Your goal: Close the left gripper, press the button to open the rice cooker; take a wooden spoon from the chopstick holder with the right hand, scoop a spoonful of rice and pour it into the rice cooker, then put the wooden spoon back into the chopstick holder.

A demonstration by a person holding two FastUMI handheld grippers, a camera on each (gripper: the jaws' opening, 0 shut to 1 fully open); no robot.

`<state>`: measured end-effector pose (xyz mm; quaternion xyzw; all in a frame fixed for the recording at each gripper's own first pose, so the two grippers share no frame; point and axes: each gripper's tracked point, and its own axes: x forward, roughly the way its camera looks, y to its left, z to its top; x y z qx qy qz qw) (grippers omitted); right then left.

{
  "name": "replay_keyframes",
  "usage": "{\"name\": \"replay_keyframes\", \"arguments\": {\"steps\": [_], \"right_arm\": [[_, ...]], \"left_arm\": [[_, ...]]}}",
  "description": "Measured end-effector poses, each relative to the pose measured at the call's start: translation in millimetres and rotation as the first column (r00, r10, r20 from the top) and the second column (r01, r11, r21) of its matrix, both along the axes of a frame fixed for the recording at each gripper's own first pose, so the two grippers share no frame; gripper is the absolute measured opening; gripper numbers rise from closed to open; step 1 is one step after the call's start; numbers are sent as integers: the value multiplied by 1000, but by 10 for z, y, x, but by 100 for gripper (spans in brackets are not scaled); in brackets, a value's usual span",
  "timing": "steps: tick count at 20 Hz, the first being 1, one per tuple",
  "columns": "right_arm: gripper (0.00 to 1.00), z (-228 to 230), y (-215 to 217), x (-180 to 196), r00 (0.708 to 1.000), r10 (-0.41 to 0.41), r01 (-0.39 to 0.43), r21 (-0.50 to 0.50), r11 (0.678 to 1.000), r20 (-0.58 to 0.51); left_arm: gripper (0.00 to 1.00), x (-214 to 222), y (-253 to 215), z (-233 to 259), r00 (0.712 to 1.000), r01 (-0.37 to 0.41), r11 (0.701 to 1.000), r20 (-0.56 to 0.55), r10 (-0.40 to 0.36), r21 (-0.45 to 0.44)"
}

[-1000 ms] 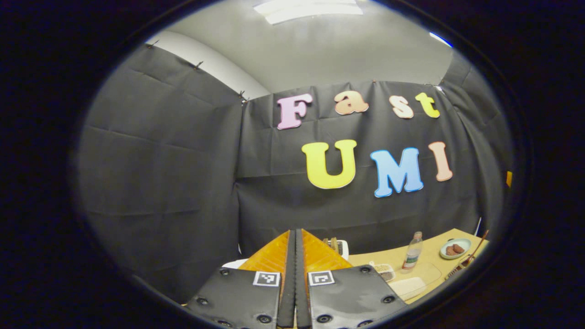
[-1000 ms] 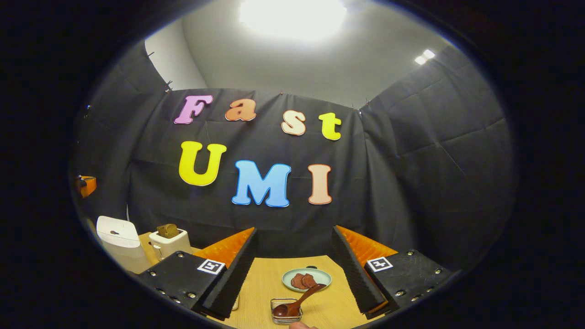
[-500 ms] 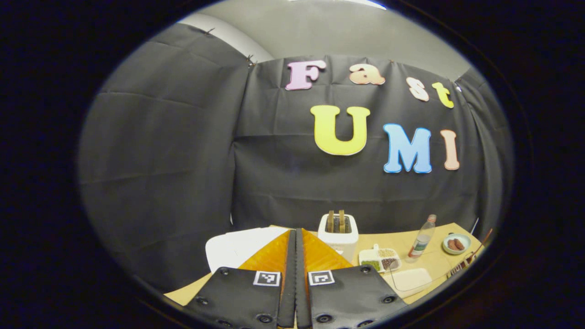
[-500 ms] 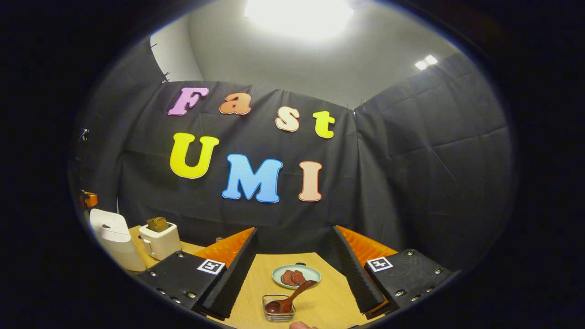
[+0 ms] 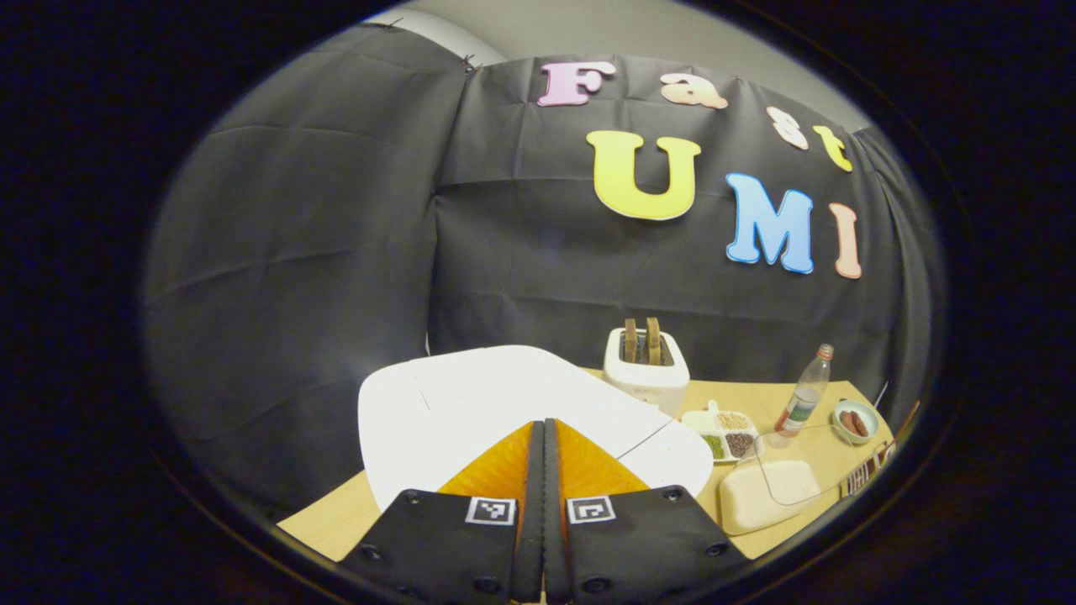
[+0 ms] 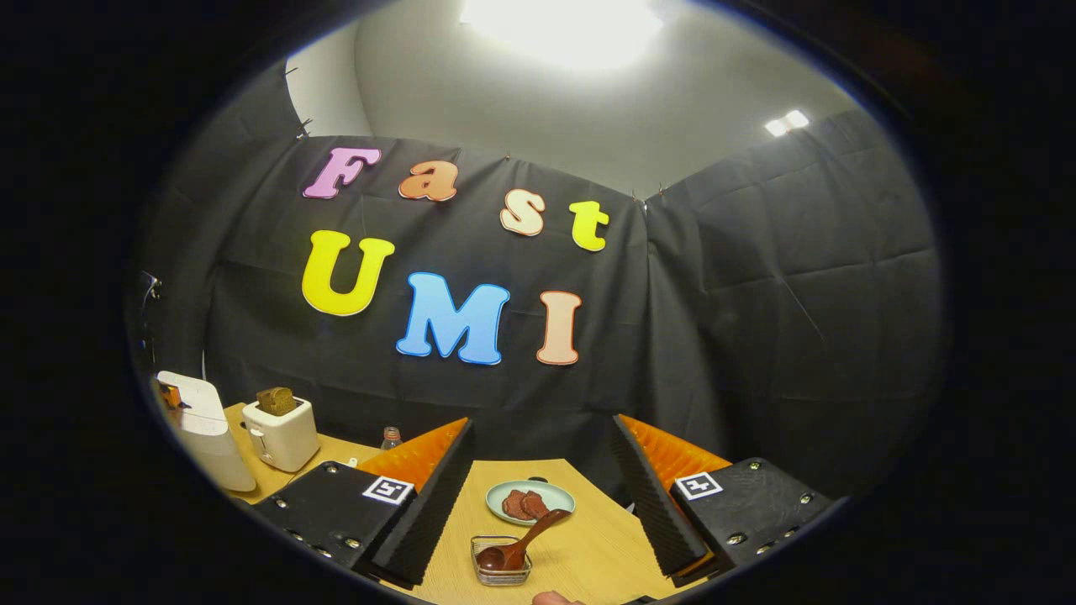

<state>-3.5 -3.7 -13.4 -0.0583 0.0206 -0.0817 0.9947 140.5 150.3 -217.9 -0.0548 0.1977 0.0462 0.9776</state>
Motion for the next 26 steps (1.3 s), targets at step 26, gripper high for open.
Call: {"name": "replay_keyframes", "arguments": {"steps": [26], "right_arm": [[97, -190, -390, 317, 997, 80, -78, 106, 991, -15]], "left_arm": [[42, -456, -198, 2096, 921, -81, 990, 389, 29, 117]]}}
